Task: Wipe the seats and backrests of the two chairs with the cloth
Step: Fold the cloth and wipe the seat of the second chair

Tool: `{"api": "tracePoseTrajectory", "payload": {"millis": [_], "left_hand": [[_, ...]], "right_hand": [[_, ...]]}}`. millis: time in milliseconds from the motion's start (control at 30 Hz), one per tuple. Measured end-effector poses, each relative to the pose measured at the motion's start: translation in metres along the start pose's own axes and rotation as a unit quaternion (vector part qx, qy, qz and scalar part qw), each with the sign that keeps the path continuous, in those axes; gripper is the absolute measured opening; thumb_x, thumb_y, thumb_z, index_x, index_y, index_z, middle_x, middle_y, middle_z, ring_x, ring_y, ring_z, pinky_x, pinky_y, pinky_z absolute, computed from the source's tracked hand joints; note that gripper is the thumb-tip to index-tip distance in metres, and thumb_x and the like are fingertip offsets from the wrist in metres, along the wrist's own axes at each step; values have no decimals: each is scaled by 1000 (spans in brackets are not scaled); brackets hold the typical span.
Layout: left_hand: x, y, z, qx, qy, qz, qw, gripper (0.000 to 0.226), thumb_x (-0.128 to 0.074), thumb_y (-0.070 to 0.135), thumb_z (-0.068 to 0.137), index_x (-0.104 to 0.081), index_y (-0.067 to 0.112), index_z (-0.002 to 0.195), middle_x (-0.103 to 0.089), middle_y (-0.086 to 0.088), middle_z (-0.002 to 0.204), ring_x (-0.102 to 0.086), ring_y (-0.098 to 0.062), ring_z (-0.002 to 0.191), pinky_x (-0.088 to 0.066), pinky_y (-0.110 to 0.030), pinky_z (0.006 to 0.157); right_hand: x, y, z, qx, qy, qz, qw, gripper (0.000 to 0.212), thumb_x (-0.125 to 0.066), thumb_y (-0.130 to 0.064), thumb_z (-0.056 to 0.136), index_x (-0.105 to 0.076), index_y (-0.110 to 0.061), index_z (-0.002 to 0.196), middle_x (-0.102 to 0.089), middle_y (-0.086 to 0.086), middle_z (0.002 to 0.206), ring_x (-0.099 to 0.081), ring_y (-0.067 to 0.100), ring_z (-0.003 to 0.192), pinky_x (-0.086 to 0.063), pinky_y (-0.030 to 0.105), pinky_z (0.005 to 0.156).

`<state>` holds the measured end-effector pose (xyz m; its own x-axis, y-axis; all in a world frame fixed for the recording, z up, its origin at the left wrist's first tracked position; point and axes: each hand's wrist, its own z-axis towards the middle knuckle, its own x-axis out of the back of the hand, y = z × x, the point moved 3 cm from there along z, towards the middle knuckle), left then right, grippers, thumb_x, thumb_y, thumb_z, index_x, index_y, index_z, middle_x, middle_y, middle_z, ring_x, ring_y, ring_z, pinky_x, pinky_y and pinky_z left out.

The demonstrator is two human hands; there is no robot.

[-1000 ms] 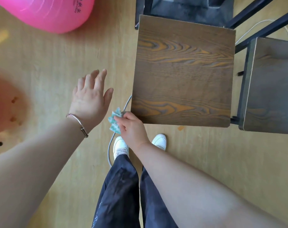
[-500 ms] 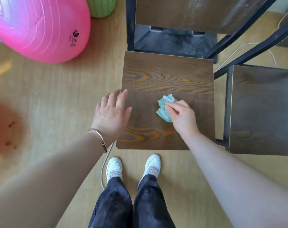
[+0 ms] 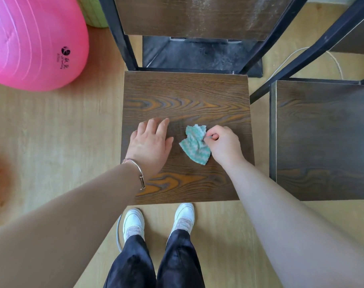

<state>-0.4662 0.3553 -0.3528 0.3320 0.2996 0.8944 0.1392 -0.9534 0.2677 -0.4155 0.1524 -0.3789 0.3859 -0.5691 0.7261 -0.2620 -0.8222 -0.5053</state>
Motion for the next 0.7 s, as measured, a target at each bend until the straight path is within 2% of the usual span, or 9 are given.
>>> {"api": "tracePoseTrajectory", "payload": {"millis": [67, 200, 233, 300, 367, 400, 500, 600, 700], "left_hand": [[-4, 7, 1, -2, -12, 10, 1000, 54, -37, 41, 100, -28, 20, 148, -38, -6, 143, -36, -31, 127, -38, -45, 101], [-12, 17, -2, -4, -20, 19, 1000, 54, -38, 42, 99, -31, 20, 148, -43, -6, 136, -39, -31, 121, -39, -44, 97], [-14, 19, -3, -2, -22, 18, 1000, 54, -38, 42, 99, -30, 20, 148, -43, -6, 136, -39, -30, 121, -39, -43, 97], [-17, 21, -5, 2, -27, 17, 999, 53, -37, 41, 99, -30, 21, 148, -42, -5, 138, -39, -30, 122, -39, -43, 98], [-19, 21, -7, 9, -27, 18, 999, 53, -38, 41, 99, -30, 21, 148, -41, -5, 139, -38, -29, 123, -38, -43, 99], [-19, 20, -8, 13, -26, 17, 999, 53, -38, 41, 99, -30, 21, 148, -41, -5, 140, -38, -29, 124, -38, -43, 100], [-18, 18, -11, 20, -22, 18, 999, 53, -39, 40, 99, -30, 21, 148, -41, -4, 140, -38, -29, 124, -38, -43, 100], [-15, 15, -14, 19, -17, 18, 1000, 53, -38, 40, 100, -30, 21, 148, -41, -5, 140, -38, -29, 125, -38, -43, 101], [-12, 10, -17, 20, -12, 20, 1000, 53, -39, 40, 99, -30, 20, 148, -43, -5, 138, -39, -29, 123, -39, -43, 100]], "right_hand": [[2, 2, 0, 5, 16, 3, 1000, 6, -61, -17, 95, -65, -19, 97, -55, -2, 101, -57, 16, 90, -37, 21, 71], [13, 11, -10, -29, 80, -3, 996, 10, -58, -21, 97, -59, -17, 106, -60, -2, 102, -58, 17, 91, -45, 26, 69], [16, 11, -16, -10, 108, -28, 994, 11, -59, -21, 96, -58, -17, 106, -60, -1, 102, -57, 17, 91, -45, 27, 66], [13, 3, -28, 101, 146, -82, 981, 10, -62, -22, 93, -58, -15, 100, -58, 1, 99, -55, 20, 90, -45, 31, 63], [-3, -9, -39, 200, 124, -121, 964, 17, -67, -28, 89, -59, -13, 93, -57, 3, 96, -53, 23, 93, -45, 33, 63], [-14, -14, -40, 216, 104, -141, 960, 23, -70, -32, 86, -61, -13, 93, -58, 4, 97, -53, 24, 96, -47, 34, 64], [-37, -20, -38, 191, 68, -180, 963, 35, -76, -35, 81, -66, -11, 103, -58, 7, 104, -53, 28, 104, -54, 39, 73], [-39, -20, -33, 175, 85, -126, 973, 17, -71, -19, 86, -68, -8, 98, -57, 8, 102, -54, 29, 104, -55, 40, 73], [-35, -18, -36, 212, 66, -74, 972, 8, -68, -14, 89, -67, -8, 93, -57, 6, 100, -55, 26, 101, -50, 35, 73]]}}
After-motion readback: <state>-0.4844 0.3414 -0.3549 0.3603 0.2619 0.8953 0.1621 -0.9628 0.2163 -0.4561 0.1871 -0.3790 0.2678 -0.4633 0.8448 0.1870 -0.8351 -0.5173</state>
